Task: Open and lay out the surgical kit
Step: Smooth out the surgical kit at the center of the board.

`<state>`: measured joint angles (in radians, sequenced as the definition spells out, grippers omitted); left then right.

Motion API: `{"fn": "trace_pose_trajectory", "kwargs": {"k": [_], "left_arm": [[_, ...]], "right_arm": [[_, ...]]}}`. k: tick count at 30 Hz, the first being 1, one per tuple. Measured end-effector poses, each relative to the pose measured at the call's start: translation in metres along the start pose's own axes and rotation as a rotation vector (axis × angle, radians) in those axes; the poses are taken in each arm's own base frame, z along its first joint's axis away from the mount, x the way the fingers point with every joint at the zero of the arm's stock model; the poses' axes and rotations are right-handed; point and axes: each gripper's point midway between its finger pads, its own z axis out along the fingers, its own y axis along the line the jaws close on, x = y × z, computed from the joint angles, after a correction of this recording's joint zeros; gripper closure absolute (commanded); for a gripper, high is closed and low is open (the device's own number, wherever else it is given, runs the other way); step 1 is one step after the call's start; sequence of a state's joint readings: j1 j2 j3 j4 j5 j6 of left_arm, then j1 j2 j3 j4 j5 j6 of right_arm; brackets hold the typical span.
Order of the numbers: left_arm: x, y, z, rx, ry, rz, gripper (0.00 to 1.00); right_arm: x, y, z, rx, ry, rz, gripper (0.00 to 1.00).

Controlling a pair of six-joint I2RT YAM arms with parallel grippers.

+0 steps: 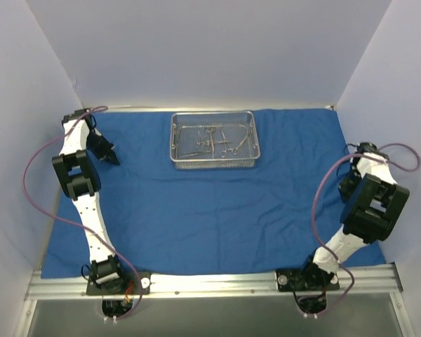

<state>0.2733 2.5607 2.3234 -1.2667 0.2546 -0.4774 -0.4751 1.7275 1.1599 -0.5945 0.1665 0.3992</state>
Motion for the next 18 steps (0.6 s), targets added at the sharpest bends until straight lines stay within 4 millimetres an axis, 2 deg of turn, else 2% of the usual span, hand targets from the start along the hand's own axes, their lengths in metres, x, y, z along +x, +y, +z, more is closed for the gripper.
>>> {"fn": "trace_pose_trajectory", "kwargs": {"k": [3,9,13,18], "left_arm": [[0.000,0.000,0.000,0.000,-0.001,0.001,0.96],[0.000,0.000,0.000,0.002,-0.001,0.002,0.96],[0.000,0.000,0.000,0.005,0.000,0.009,0.96],[-0.001,0.001,0.000,0.011,0.001,0.010,0.96]], "right_arm": [[-0.004,-0.020,0.007,0.042,0.007,0.040,1.00],[0.021,-0.025,0.036,0.095,0.095,0.030,1.00],[0.020,-0.030,0.037,0.128,0.082,0.040,1.00],[0.027,-0.049,0.034,0.226,0.071,0.074,1.00]]}}
